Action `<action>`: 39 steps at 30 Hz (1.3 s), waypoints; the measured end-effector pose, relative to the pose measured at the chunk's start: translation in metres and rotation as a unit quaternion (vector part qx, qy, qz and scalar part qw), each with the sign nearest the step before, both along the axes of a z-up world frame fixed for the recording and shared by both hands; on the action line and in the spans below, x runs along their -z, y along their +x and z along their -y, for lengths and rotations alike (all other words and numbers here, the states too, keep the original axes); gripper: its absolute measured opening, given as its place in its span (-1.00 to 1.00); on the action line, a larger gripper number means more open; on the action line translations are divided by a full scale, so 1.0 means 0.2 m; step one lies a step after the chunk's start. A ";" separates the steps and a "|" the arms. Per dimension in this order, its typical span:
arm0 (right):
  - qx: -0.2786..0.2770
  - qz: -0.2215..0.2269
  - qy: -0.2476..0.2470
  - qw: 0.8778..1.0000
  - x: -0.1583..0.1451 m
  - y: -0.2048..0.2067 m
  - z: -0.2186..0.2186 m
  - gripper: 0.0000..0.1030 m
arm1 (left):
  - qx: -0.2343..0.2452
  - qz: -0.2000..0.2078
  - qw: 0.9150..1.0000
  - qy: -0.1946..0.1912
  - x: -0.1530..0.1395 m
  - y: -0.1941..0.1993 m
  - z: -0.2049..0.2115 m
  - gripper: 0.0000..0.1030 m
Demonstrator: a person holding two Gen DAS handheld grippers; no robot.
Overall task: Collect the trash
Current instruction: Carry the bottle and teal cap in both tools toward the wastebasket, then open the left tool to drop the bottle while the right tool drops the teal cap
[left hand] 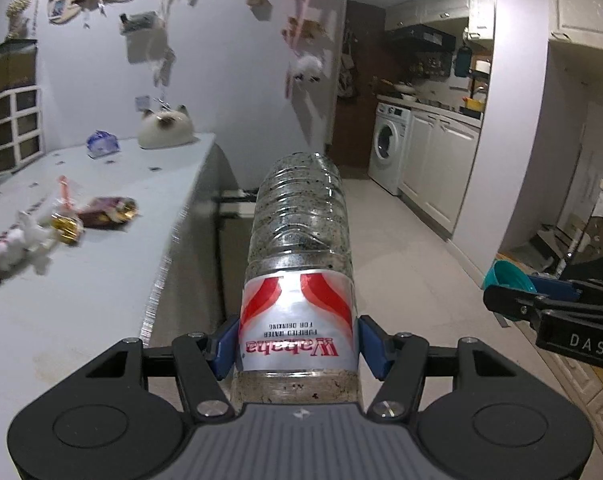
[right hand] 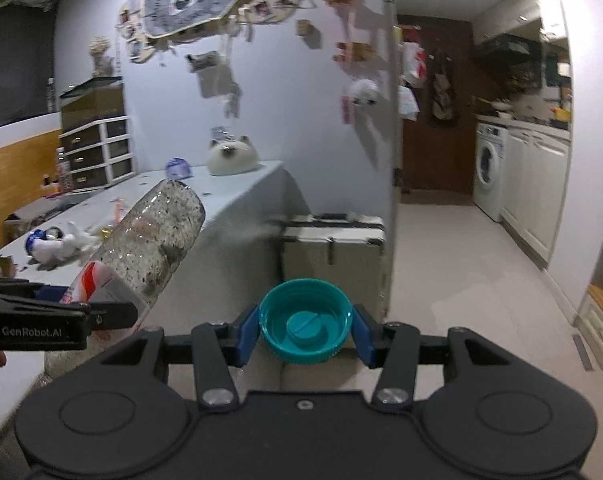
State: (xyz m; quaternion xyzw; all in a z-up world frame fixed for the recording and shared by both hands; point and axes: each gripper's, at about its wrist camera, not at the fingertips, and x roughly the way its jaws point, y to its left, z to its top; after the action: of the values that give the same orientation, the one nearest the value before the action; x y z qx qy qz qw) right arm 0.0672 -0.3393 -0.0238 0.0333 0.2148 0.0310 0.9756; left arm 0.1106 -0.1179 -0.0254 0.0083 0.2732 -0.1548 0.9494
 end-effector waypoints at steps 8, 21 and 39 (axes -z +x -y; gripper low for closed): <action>0.029 -0.043 0.006 0.999 0.23 0.00 0.20 -0.03 | 0.022 -0.044 0.999 -0.005 0.22 0.07 0.27 0.20; 0.045 -0.128 0.035 0.990 0.69 0.18 0.30 -0.03 | 0.032 -0.132 0.991 0.014 0.68 0.27 0.44 0.20; 0.061 -0.253 0.075 0.963 1.42 0.51 0.29 -0.03 | -0.006 -0.299 0.954 0.018 1.48 0.70 0.36 0.20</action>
State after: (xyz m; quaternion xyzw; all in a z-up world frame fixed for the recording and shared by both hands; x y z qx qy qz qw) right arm 0.1682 -0.3965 -0.3084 0.1263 0.4494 -0.0217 0.8841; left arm 0.2498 -0.1894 -0.3205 -0.0232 0.5473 -0.1393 0.8249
